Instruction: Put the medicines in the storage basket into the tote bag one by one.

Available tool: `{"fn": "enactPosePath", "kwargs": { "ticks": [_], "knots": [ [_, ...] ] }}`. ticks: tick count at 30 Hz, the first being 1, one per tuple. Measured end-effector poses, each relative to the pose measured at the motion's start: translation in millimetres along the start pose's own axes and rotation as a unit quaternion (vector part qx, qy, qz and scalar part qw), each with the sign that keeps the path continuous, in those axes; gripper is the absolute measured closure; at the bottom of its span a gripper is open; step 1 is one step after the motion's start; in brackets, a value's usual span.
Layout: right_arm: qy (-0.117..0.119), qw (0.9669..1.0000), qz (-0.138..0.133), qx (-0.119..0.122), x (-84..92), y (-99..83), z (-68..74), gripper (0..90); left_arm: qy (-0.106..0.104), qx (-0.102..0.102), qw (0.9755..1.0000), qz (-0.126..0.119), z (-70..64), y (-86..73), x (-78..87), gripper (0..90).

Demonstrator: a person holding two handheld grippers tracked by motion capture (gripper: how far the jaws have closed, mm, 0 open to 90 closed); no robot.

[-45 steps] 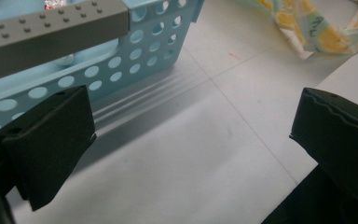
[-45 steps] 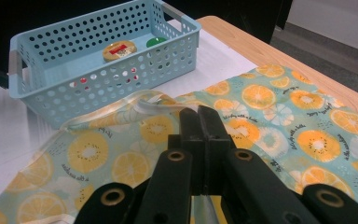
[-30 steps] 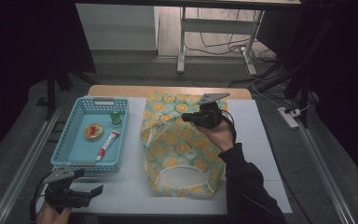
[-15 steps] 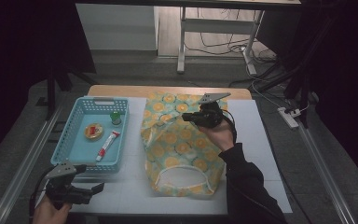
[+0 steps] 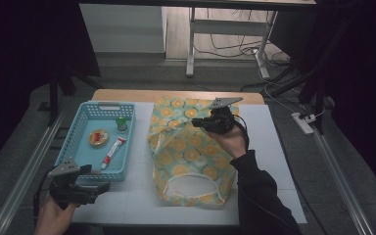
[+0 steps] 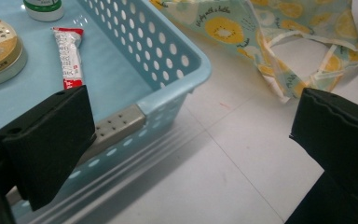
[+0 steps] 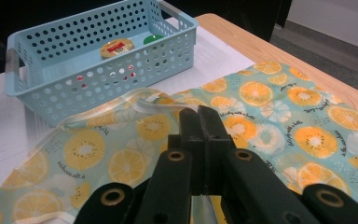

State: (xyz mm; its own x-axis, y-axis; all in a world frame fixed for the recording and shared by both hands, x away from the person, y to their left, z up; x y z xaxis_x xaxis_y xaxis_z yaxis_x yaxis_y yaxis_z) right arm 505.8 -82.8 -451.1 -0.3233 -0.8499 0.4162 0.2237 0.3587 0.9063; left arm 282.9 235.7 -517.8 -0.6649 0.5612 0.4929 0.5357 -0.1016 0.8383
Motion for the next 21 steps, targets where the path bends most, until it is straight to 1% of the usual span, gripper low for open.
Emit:
{"fn": "enactPosePath", "kwargs": {
  "ticks": [2, 3, 6, 9, 11, 14, 17, 21],
  "knots": [
    [-0.001, 1.0000, 0.000, 0.000, -0.3, -0.2, -0.2, 90.0, 0.003, -0.001, 1.0000, 0.005, 2.2, 1.7, -1.0, 0.0],
    [-0.001, 1.0000, 0.000, 0.000, -0.4, -0.3, -0.3, 90.0, 0.008, -0.004, 0.9999, 0.006, 3.9, 3.0, -1.4, 0.0],
    [-0.002, 1.0000, 0.000, -0.001, -0.1, -0.5, -0.7, 90.0, 0.011, -0.006, 0.9999, 0.002, 6.9, 6.9, -2.4, 0.0],
    [-0.002, 1.0000, -0.001, 0.000, 0.0, -0.4, -1.0, 90.0, 0.017, -0.013, 0.9998, 0.006, 9.9, 9.3, -4.6, 0.0],
    [-0.003, 1.0000, -0.001, 0.000, 0.0, -0.4, -1.1, 90.0, 0.026, -0.014, 0.9996, 0.004, 13.2, 11.5, -6.1, 0.0],
    [-0.004, 1.0000, -0.003, -0.002, 0.2, -0.3, -1.8, 90.0, 0.039, -0.012, 0.9991, -0.007, 18.5, 16.4, -7.3, 0.0],
    [-0.004, 1.0000, -0.005, -0.003, 0.7, -0.1, -1.5, 90.0, 0.039, -0.009, 0.9992, -0.006, 21.9, 20.6, -8.5, 0.0],
    [-0.004, 1.0000, -0.005, 0.000, 0.8, 0.8, -0.3, 90.0, 0.049, -0.013, 0.9987, 0.008, 28.3, 25.9, -11.6, 0.0]
  ]
}}
Point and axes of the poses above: each handheld gripper's, and its own axes: x roughly backward along the jaws, y roughly out of its top, z roughly to its left, the point moved 7 cm from there along -x, roughly forward along the jaws, and after that the axes turned 7 degrees about -z, right-handed, at the moved point
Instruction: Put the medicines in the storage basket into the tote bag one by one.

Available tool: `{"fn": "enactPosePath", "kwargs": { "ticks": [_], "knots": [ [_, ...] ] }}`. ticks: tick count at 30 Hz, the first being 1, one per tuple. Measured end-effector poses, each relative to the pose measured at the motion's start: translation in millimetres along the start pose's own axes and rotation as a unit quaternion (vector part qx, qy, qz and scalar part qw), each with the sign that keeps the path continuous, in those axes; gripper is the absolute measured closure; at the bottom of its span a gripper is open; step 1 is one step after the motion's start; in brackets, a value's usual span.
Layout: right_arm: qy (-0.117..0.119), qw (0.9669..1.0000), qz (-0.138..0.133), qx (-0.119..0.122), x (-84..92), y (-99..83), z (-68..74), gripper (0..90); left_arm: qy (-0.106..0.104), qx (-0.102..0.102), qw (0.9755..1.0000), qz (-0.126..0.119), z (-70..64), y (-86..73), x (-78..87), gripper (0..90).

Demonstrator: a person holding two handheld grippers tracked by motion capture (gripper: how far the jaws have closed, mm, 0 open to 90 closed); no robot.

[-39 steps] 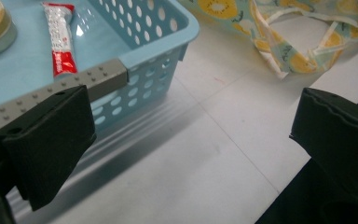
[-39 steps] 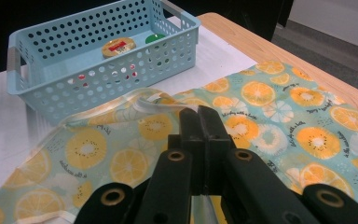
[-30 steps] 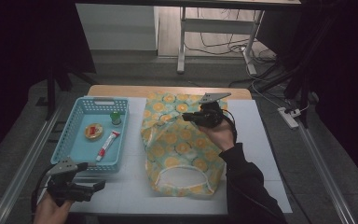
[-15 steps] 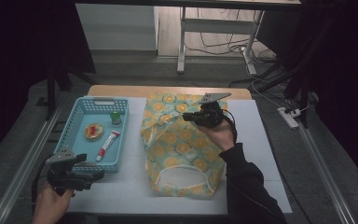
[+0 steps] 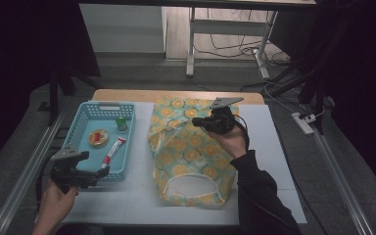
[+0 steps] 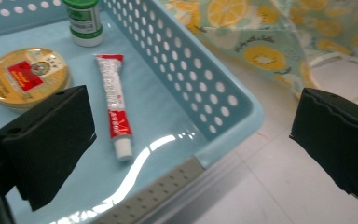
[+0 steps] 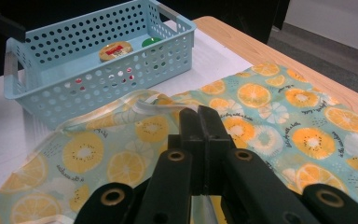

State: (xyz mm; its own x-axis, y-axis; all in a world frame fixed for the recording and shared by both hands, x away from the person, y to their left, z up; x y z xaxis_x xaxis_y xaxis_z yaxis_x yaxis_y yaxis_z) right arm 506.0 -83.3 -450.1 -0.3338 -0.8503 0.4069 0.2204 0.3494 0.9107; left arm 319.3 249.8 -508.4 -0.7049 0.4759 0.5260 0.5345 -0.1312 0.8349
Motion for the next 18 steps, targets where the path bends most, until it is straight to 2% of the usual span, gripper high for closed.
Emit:
{"fn": "enactPosePath", "kwargs": {
  "ticks": [9, 18],
  "knots": [
    [0.000, 1.0000, 0.002, 0.002, -0.9, -0.7, -0.9, 90.0, 0.023, 0.002, 0.9994, 0.024, 11.6, 5.6, -9.8, 0.0],
    [0.000, 1.0000, 0.002, 0.005, -0.5, 0.2, 0.4, 90.0, 0.032, -0.004, 0.9989, 0.035, 22.8, 16.2, -20.4, 0.0]
  ]
}}
Point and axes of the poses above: each handheld gripper's, and its own axes: x roughly backward along the jaws, y roughly out of its top, z roughly to its left, the point moved 7 cm from there along -x, roughly forward along the jaws, and after that the axes turned 7 degrees about -z, right-handed, at the moved point
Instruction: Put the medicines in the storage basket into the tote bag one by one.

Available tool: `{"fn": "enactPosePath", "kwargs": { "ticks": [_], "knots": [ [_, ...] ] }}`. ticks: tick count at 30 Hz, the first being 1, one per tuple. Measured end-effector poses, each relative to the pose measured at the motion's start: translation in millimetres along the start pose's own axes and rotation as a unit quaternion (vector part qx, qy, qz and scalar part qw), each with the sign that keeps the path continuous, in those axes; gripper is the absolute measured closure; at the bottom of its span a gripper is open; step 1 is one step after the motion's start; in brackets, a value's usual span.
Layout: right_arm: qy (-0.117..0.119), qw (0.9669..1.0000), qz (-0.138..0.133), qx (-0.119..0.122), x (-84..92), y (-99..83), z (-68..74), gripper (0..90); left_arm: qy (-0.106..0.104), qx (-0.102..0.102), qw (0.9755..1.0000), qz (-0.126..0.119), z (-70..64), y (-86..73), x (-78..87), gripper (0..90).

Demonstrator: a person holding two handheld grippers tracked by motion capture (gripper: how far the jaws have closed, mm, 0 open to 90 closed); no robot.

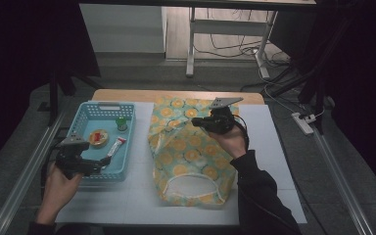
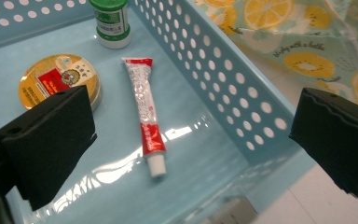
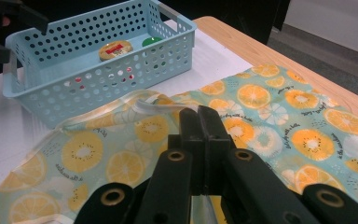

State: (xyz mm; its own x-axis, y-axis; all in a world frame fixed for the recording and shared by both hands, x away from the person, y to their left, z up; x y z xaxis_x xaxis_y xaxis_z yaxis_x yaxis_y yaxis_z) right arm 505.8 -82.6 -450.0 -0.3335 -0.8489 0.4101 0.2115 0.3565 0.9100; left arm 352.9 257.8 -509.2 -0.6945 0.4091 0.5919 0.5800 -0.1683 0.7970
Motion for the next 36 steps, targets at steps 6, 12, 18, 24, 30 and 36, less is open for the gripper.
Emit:
{"fn": "enactPosePath", "kwargs": {
  "ticks": [6, 12, 18, 24, 30, 36],
  "knots": [
    [-0.001, 1.0000, 0.000, -0.001, 0.2, -0.8, -1.1, 90.0, 0.001, 0.010, 1.0000, 0.001, 10.3, 3.5, -8.9, 0.0],
    [-0.001, 1.0000, -0.001, 0.001, 0.7, 0.0, -0.7, 90.0, 0.004, 0.012, 0.9999, 0.008, 19.1, 7.3, -13.9, 0.0],
    [-0.001, 1.0000, -0.002, 0.000, 0.9, 0.0, -0.6, 90.0, 0.012, 0.019, 0.9996, 0.019, 31.1, 10.4, -22.2, 0.0],
    [-0.001, 1.0000, -0.002, -0.002, 0.8, -0.7, -2.2, 90.0, 0.016, 0.028, 0.9989, 0.032, 41.7, 12.0, -31.7, 0.5],
    [0.000, 1.0000, -0.004, -0.002, 0.9, -0.4, -2.4, 90.0, 0.014, 0.020, 0.9992, 0.032, 45.8, 21.9, -36.2, 0.5],
    [0.000, 1.0000, -0.005, 0.000, 1.7, 0.8, -1.5, 90.0, 0.007, 0.032, 0.9987, 0.038, 56.0, 25.5, -46.7, 0.0]
  ]
}}
Point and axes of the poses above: each handheld gripper's, and its own axes: x roughly backward along the jaws, y roughly out of its top, z roughly to its left, the point moved 7 cm from there along -x, roughly forward along the jaws, and after that the axes turned 7 degrees about -z, right-handed, at the moved point
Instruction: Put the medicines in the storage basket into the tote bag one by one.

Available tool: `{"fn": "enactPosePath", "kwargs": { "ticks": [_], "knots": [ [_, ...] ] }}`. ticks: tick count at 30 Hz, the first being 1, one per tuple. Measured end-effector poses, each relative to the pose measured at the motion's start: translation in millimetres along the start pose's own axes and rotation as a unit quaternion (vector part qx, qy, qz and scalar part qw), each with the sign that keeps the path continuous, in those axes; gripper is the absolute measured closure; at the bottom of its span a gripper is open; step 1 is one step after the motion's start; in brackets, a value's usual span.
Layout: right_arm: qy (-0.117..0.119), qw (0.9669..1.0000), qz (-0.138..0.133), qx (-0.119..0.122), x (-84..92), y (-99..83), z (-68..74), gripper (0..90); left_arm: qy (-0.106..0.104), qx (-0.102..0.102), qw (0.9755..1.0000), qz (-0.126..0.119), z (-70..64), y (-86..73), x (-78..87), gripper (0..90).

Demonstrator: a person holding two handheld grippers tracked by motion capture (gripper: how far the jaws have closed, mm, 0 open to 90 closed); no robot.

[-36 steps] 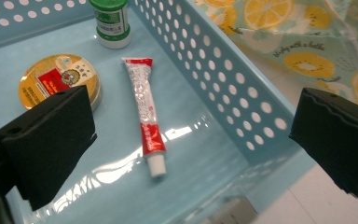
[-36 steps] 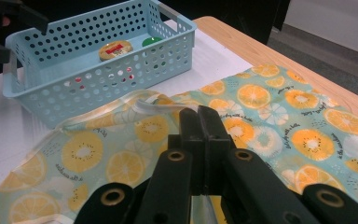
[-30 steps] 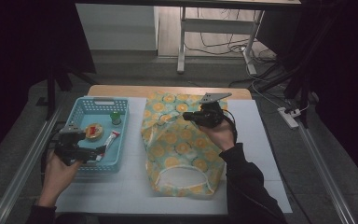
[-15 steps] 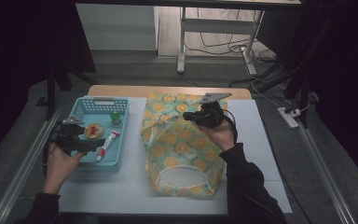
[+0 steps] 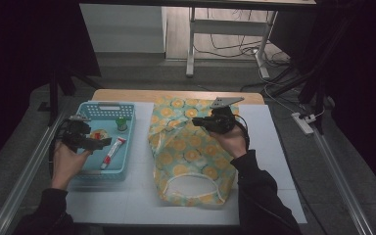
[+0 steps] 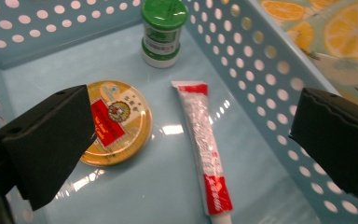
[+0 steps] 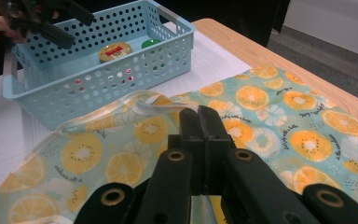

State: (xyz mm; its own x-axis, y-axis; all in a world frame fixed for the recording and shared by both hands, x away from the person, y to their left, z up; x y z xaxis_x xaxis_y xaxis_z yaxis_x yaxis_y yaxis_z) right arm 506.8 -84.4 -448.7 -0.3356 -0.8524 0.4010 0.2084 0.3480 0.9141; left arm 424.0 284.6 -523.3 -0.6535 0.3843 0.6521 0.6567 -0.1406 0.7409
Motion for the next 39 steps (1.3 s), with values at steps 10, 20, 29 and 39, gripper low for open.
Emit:
{"fn": "enactPosePath", "kwargs": {
  "ticks": [10, 20, 29, 39],
  "knots": [
    [-0.001, 1.0000, -0.001, 0.001, 0.9, 0.4, -0.5, 90.0, 0.023, 0.018, 0.9989, 0.037, 22.0, -0.5, -25.0, 0.0],
    [0.000, 1.0000, 0.001, 0.003, 0.5, 0.3, 0.6, 90.0, 0.041, 0.027, 0.9965, 0.068, 40.4, -1.9, -42.3, 0.0],
    [0.001, 1.0000, 0.003, 0.005, -0.7, -0.6, 1.5, 90.0, 0.047, 0.015, 0.9933, 0.105, 47.0, -4.5, -54.6, 0.0],
    [0.002, 1.0000, 0.001, 0.009, 0.3, 0.9, 3.4, 90.0, 0.066, 0.001, 0.9860, 0.153, 49.6, -10.4, -63.5, 0.0]
  ]
}}
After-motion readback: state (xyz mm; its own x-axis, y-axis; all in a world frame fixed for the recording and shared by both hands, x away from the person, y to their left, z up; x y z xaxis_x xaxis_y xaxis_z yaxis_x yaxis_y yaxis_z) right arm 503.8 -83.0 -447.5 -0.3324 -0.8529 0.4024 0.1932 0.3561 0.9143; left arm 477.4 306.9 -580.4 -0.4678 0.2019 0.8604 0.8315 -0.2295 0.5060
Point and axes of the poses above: each handheld gripper's, and its own axes: x roughly backward along the jaws, y roughly out of its top, z roughly to its left, the point moved 7 cm from there along -x, roughly forward along the jaws, and after that the axes turned 7 degrees about -z, right-handed, at the moved point
